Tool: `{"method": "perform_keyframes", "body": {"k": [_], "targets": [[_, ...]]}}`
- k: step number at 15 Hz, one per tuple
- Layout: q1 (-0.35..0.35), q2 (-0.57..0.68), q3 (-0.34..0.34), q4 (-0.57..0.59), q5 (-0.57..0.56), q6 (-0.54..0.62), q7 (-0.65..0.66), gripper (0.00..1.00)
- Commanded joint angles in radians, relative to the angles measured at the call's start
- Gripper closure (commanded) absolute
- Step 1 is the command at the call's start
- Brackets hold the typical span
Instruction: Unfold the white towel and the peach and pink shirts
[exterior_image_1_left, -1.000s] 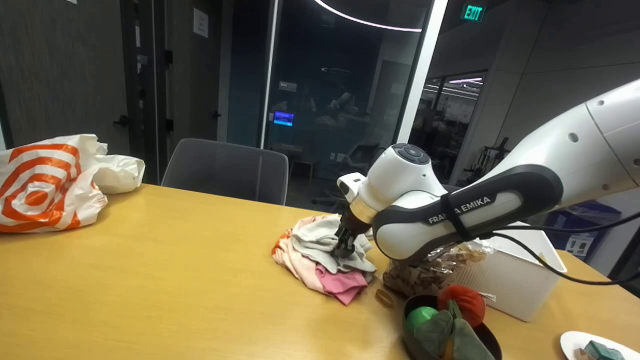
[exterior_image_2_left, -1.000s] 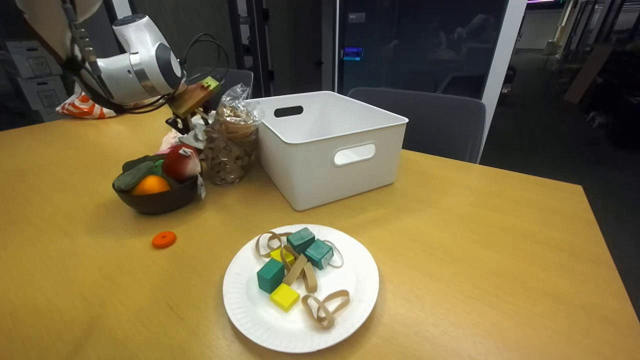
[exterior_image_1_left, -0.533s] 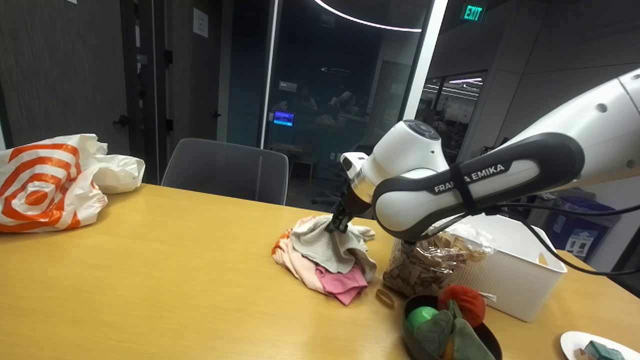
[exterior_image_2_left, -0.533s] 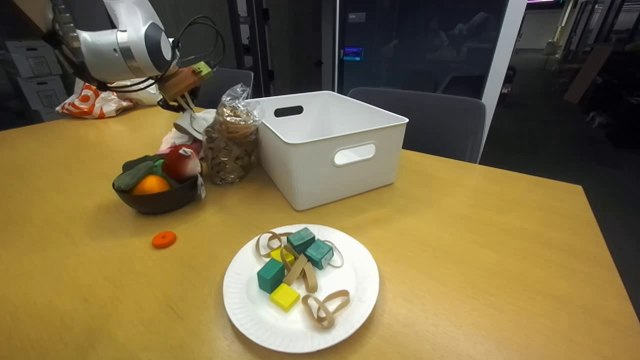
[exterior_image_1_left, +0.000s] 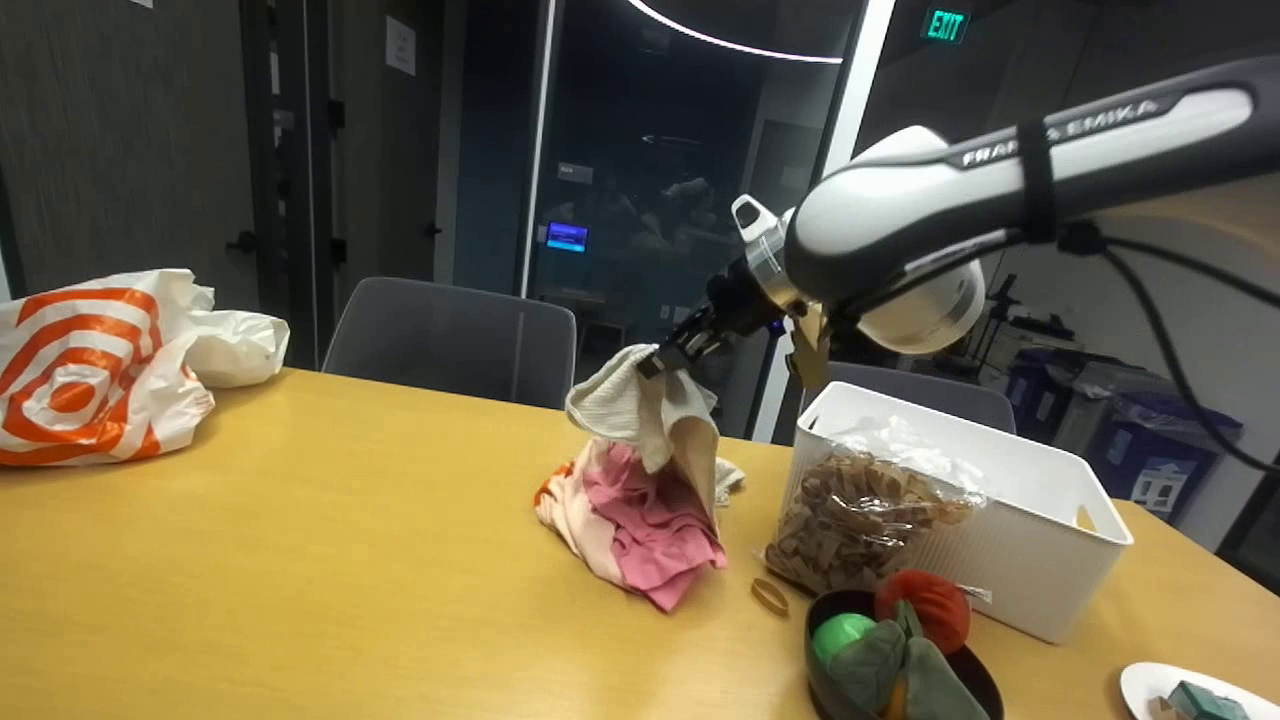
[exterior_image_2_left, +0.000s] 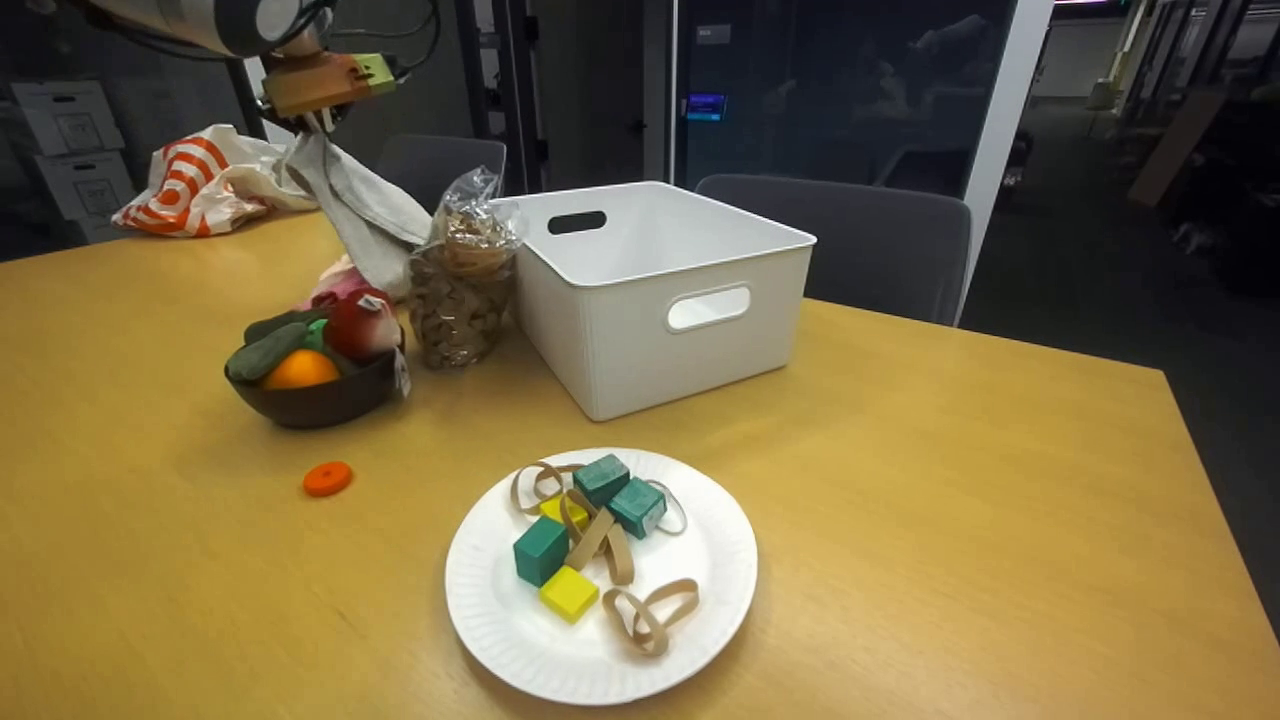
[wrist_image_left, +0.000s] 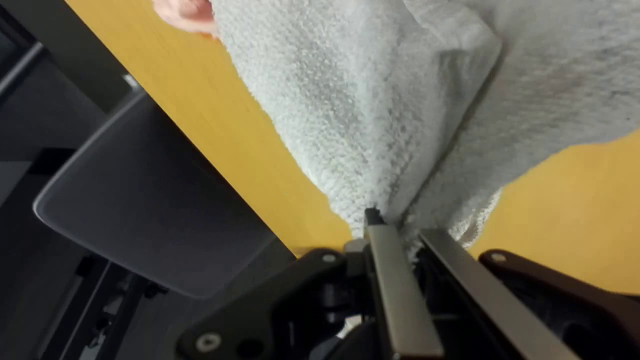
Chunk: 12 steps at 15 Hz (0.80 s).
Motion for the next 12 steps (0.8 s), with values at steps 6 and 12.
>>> {"method": "perform_keyframes", "body": {"k": [6,12], "targets": [[-0.375,-0.109,0.398,-0.086,0.500,-0.406,-0.262,0.92],[-0.267,-0.075,0.247,-0.148,0.637,-0.723,-0.327,0.95]]}}
